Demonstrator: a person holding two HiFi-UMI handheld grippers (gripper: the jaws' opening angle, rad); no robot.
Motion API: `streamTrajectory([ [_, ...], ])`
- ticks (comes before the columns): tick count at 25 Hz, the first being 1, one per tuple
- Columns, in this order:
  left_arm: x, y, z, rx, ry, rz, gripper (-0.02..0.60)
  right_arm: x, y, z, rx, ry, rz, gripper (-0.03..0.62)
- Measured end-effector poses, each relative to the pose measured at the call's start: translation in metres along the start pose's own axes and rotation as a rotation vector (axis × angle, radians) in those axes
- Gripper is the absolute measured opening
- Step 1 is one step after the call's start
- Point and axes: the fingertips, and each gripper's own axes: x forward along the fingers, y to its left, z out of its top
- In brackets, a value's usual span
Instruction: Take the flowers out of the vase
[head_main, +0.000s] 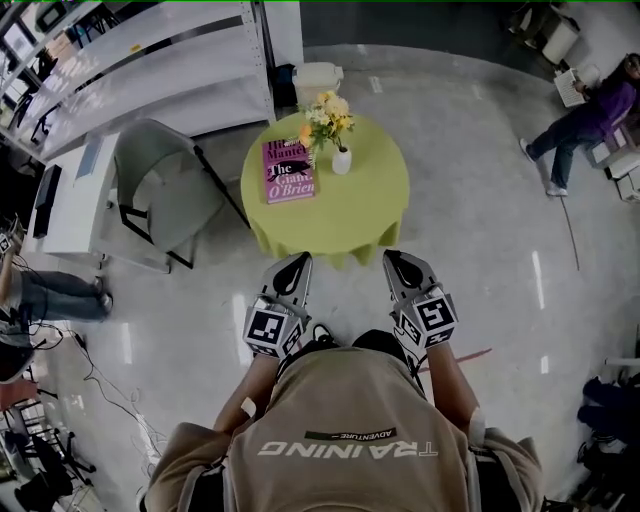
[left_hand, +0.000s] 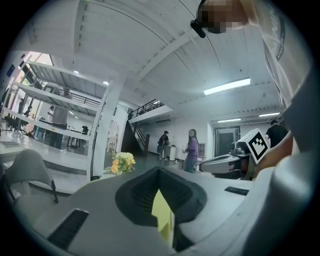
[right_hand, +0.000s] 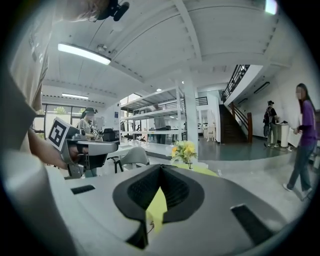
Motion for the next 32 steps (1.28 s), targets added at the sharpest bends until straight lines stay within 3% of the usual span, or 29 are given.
streamTrajectory([
  [12, 0.066, 0.034, -0.013, -0.055, 0.054, -0.021, 0.002, 0.060, -0.037, -0.008, 0.021, 0.077, 0.033, 0.003],
  [16, 0.103, 0.054, -0.008, -0.038, 0.073, 0.015, 0.002, 0.097, -0.071, -0.005, 0.009, 0.076, 0.066, 0.003],
  [21, 0.161, 0.084, 0.001, -0.027, 0.073, 0.070, 0.002, 0.152, -0.122, 0.005, -0.079, 0.084, 0.125, 0.003],
  [26, 0.209, 0.101, 0.008, -0.043, 0.077, 0.122, 0.002, 0.191, -0.165, 0.010, -0.072, 0.097, 0.182, 0.003],
  [32, 0.243, 0.115, 0.009, -0.044, 0.093, 0.186, 0.002, 0.237, -0.185, 0.017, -0.071, 0.108, 0.254, 0.003],
])
